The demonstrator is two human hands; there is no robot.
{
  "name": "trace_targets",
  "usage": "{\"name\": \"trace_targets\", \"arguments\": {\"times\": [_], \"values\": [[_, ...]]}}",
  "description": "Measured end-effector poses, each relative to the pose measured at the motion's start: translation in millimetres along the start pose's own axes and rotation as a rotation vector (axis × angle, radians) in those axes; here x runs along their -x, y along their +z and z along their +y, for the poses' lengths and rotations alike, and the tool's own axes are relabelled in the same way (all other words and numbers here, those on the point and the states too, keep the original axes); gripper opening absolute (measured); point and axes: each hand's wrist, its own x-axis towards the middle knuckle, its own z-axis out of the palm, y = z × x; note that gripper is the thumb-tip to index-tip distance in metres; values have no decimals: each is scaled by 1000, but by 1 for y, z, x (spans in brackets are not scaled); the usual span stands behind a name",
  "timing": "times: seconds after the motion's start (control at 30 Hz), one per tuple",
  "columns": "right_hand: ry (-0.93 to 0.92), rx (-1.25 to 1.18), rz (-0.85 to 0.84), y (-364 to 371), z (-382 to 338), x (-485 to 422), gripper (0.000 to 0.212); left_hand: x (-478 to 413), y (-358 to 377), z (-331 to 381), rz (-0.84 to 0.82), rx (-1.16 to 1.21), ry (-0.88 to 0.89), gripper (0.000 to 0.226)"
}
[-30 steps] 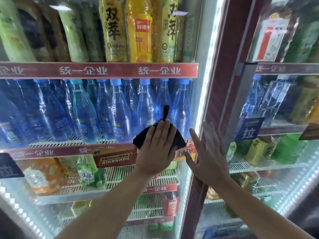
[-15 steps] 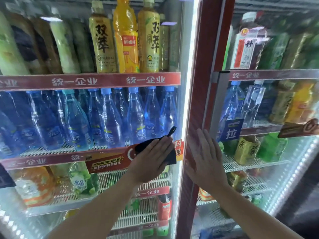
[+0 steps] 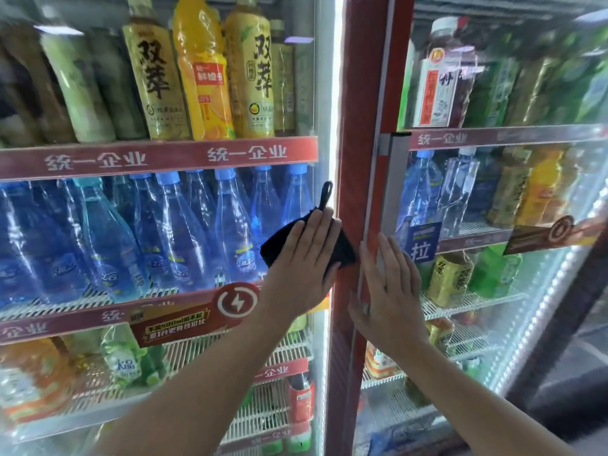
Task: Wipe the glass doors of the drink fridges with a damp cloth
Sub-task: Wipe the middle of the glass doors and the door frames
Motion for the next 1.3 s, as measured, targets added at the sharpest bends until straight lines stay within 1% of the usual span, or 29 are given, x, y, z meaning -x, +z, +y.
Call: {"name": "trace_targets", "arguments": {"times": [0.2,0.33,0.43,0.5,0.57,0.67,0.8,0.9,0.97,1.07,1.17,1.3], "values": [[-16,9,-64,6,0,18,86,58,16,18,-115,-79,151,70],[-10,-26,-126,4,-5,28,76,97,18,17,-204,-153,354,75],[-20,-26,-153,-2,-10,35,75,119,14,12,-267,-101,436,82],[-39,-12,-133,-4,-10,40,74,121,9,7,-279,-61,451,82],[-50,-9,-103,-4,-7,46,76,117,6,2,-301,-48,447,80],[-54,19,-122,-5,-3,53,86,98,4,-1,-311,-110,432,75],[-41,30,-140,-7,2,57,87,36,-4,7,-209,-65,290,69],[-32,9,-130,-11,4,55,83,-12,-6,16,-137,38,152,68],[-31,-18,-130,-14,6,53,78,-27,-4,23,-112,52,99,68],[-43,-98,-126,-17,9,48,68,-23,0,30,-90,42,86,69],[-94,-218,-148,-16,9,43,56,-10,3,35,-102,50,103,72],[-99,-392,-167,-5,-1,34,54,9,3,45,-151,113,59,78]]}}
